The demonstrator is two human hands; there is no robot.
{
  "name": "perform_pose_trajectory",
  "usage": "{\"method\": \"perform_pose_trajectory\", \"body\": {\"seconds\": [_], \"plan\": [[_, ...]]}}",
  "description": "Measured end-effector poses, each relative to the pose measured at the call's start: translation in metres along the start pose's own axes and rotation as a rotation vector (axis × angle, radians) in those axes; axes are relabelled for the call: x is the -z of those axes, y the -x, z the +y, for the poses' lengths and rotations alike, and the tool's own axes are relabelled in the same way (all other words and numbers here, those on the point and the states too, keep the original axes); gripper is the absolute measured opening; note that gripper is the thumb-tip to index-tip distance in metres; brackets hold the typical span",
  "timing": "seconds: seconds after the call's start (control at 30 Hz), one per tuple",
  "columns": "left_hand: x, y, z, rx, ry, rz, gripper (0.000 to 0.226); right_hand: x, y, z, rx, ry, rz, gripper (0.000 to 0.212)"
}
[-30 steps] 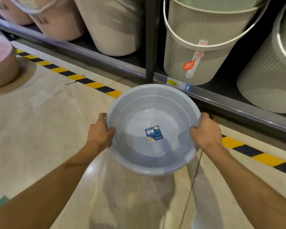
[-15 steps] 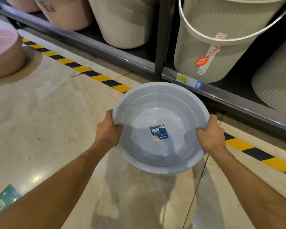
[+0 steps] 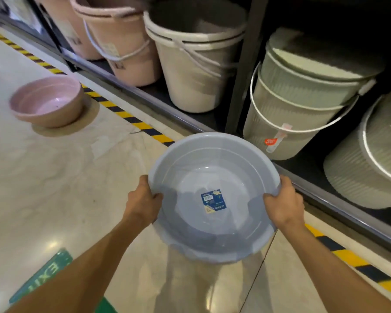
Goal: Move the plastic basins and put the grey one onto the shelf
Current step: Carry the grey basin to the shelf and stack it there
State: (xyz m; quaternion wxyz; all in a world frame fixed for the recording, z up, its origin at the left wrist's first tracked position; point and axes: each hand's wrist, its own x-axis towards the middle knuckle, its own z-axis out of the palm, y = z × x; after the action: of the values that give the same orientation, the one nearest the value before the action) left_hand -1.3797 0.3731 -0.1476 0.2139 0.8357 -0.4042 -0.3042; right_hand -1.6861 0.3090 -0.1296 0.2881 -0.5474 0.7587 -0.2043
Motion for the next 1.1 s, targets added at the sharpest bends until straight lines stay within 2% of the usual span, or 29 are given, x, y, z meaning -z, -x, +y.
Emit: {"method": "perform_pose_trajectory", "body": {"seconds": [0.13, 0.33, 0.43, 0.53, 0.67, 0.8, 1.1], "plan": [[0.142, 0.067, 0.061, 0.028, -0.013, 0.04, 0.043, 0.092, 0.053, -0.114, 0.044, 0.006, -0.064, 0.044], [0.398, 0.176, 0.197, 0.09, 0.056, 0.135, 0.051, 0.283, 0.124, -0.351, 0.222, 0.04, -0.181, 0.035], [0.51, 0.211, 0.255, 0.084, 0.002, 0.195, 0.054, 0.36, 0.151, -0.456, 0.288, 0.078, -0.191, 0.035], [0.597, 0.232, 0.3, 0.096, 0.016, 0.254, 0.046, 0.414, 0.17, -0.538, 0.348, 0.067, -0.18, 0.034], [0.678, 0.253, 0.334, 0.085, 0.084, 0.334, 0.041, 0.458, 0.192, -0.622, 0.405, 0.055, -0.178, 0.031], [0.729, 0.263, 0.34, 0.087, 0.171, 0.376, 0.039, 0.474, 0.208, -0.684, 0.488, 0.043, -0.17, 0.039], [0.8, 0.249, 0.342, 0.106, 0.199, 0.392, 0.042, 0.465, 0.224, -0.754, 0.498, 0.029, -0.165, 0.042]]}}
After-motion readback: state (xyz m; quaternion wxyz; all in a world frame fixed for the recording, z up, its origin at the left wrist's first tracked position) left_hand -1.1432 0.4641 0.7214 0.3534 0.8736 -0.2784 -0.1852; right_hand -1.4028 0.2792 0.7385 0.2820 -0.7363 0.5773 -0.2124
